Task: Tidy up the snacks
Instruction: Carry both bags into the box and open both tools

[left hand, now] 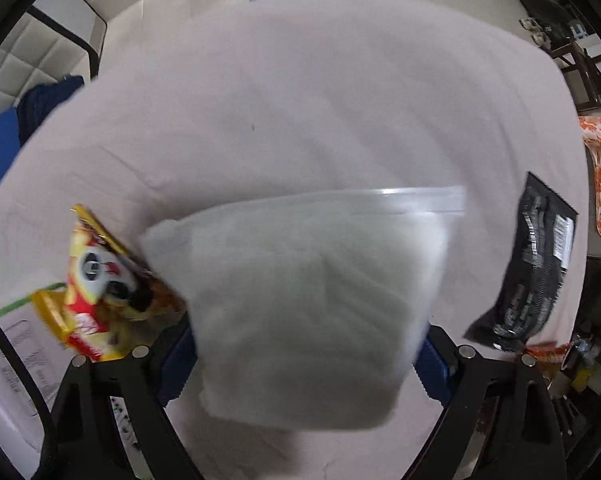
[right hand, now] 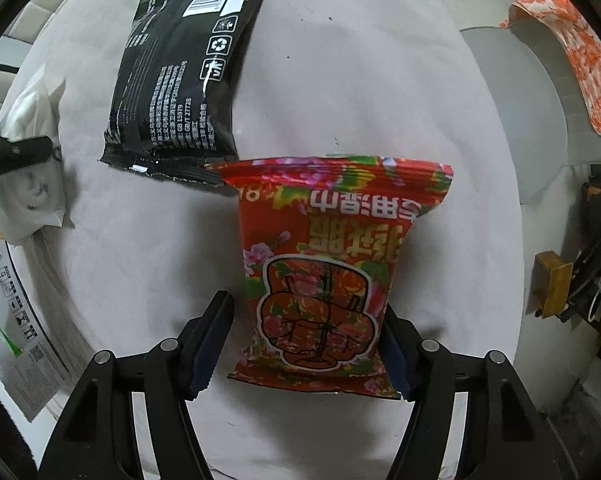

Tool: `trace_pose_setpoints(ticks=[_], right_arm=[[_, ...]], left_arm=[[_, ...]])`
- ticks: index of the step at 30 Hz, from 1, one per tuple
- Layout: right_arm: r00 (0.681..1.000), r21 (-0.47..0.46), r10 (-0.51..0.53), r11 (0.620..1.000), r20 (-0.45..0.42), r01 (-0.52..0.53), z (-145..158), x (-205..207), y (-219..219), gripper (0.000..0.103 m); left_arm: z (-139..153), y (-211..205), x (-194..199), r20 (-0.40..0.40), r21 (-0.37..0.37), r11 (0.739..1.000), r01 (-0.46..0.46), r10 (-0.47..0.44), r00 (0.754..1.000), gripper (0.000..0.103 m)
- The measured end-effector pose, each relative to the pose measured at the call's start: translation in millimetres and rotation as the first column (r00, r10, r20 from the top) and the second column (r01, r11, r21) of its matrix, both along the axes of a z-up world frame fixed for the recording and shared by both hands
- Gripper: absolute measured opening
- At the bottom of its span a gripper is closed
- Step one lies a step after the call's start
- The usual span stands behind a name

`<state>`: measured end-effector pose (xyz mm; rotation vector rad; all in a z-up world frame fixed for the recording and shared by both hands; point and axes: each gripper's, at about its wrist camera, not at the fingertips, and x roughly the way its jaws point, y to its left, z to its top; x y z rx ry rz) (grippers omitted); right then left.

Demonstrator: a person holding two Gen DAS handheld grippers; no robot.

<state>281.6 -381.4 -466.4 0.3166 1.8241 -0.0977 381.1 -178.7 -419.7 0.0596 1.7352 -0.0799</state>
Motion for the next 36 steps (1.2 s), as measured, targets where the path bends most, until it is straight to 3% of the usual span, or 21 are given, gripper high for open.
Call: trace_pose_setpoints(ticks=[2,7,14,21,25,33,36], right_arm=[[1.000,0.000,-0.012,1.000,-0.002,0.012,-1.1,5.4,-12.4,0.069],[1.000,-0.050,-0.003,0.999,0.013,0.004,5.8,1.3,-24.9,0.053],[1.000,-0.025,0.026,0.999,0.015,-0.026,10.2,-27.3,-22.4,0.051],[0.996,-0.008,0.090,0.996,0.007,-0.090,20.9,-57.1,0.8,0.050],[0.992,-0.013,0.122,0.993,0.022,-0.121,32.5,-70.5,12.1,0.049],[0.978,-0.016,0.175,0.984,0.110,-0.175,80.8,-81.8,18.3,0.049],[0.967,-0.018,0.199,0.980,0.162,-0.199,116.6,-93.5,23.3,0.049]], left_arm=[[-4.2,3.9,-1.3,0.007,-0.005,1.000,-0.007,0.007,1.000,0.090],[3.0,9.2,-17.4,0.067,-0.002,1.000,-0.018,0.018,0.998,0.076],[25.0,-3.9,-78.6,0.108,0.000,1.000,0.019,-0.019,0.994,0.074],[29.7,-7.3,-168.6,0.074,-0.022,1.000,0.005,-0.004,0.997,0.074],[35.0,-6.8,-193.4,0.066,-0.031,1.000,-0.004,0.006,0.998,0.074],[103.4,0.4,-226.4,0.194,-0.048,0.999,-0.008,0.017,0.981,0.074],[133.8,15.6,-230.1,0.246,-0.068,0.998,-0.020,0.036,0.969,0.074]])
